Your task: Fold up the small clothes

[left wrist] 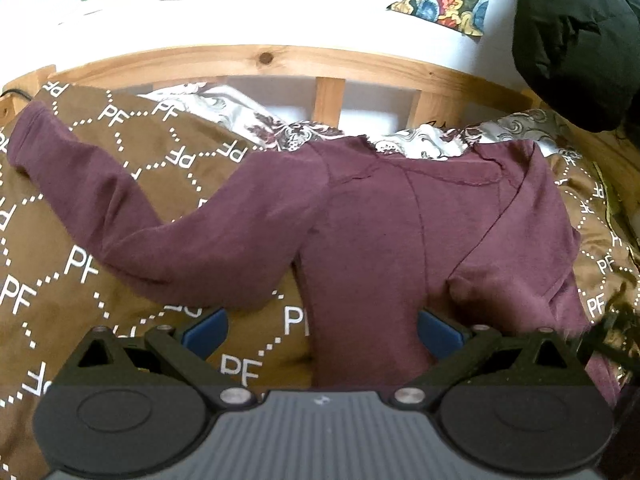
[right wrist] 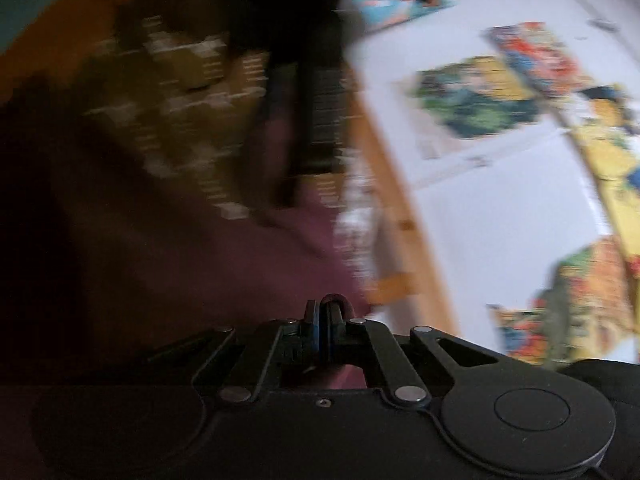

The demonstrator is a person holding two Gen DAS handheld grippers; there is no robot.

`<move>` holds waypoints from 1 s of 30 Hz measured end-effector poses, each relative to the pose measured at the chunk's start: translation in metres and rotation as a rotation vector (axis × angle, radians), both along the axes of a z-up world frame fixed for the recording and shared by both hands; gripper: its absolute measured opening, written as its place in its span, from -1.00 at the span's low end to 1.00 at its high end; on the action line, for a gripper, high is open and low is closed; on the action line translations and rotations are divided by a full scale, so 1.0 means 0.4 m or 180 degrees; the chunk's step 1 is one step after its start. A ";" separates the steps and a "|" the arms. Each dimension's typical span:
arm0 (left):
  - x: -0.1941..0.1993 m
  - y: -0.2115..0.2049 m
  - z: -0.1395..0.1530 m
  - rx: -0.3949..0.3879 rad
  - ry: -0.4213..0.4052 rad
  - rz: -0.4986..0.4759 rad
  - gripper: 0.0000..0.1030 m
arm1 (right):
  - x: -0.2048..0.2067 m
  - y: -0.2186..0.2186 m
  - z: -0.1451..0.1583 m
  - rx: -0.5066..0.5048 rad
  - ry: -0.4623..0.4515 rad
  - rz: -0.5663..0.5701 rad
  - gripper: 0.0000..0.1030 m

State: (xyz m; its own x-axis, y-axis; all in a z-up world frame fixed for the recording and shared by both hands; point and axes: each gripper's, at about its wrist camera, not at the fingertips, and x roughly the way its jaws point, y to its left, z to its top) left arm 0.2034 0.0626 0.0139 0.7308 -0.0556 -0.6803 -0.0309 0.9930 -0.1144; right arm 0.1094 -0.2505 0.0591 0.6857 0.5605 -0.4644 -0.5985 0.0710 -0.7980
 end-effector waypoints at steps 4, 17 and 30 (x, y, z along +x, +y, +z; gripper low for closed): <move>-0.003 0.006 -0.006 -0.0018 0.0025 0.0014 0.99 | -0.036 -0.002 -0.036 -0.0056 0.0416 -0.0100 -0.86; -0.024 -0.009 -0.022 -0.0113 0.0094 -0.0010 0.99 | 0.033 -0.141 0.063 0.1511 0.2800 -0.1652 0.23; -0.069 -0.026 -0.056 -0.0300 0.0180 0.0094 0.99 | 0.143 -0.123 0.040 0.2263 0.2777 -0.2521 -0.92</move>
